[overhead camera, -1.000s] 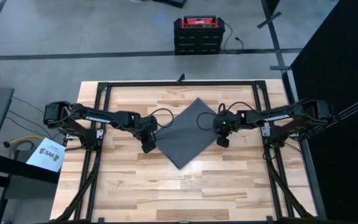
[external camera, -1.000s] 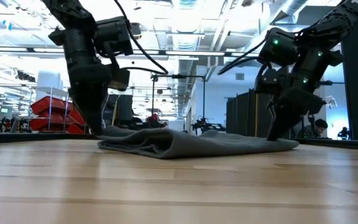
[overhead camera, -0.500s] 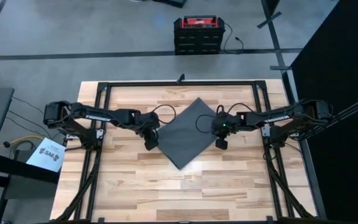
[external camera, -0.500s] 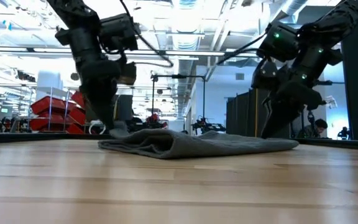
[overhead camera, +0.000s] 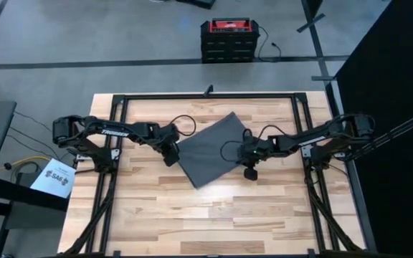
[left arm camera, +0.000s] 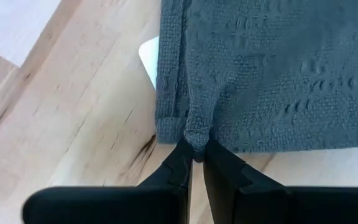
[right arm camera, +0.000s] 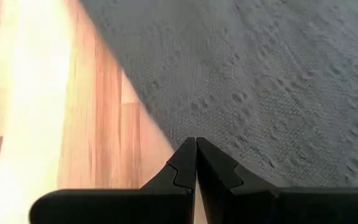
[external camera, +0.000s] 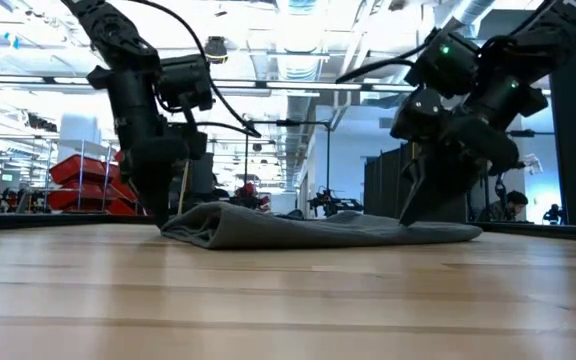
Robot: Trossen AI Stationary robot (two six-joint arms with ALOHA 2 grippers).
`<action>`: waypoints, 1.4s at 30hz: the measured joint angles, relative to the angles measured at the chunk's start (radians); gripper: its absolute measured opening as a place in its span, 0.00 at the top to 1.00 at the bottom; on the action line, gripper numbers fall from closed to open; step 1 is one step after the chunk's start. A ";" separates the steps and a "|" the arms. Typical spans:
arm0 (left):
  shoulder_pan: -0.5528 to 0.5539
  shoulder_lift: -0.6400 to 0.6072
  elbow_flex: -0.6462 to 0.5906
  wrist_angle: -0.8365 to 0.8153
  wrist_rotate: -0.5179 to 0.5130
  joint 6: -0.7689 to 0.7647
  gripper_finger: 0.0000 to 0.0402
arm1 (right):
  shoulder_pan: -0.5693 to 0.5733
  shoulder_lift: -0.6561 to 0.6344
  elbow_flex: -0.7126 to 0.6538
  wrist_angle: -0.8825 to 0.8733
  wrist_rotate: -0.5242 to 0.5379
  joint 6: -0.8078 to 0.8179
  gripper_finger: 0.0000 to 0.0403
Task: Roll towel
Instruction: Fold the gray towel
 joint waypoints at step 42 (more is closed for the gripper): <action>0.136 0.056 0.020 0.061 0.160 -0.001 0.63 | -0.025 0.008 0.000 -0.003 0.002 -0.016 1.00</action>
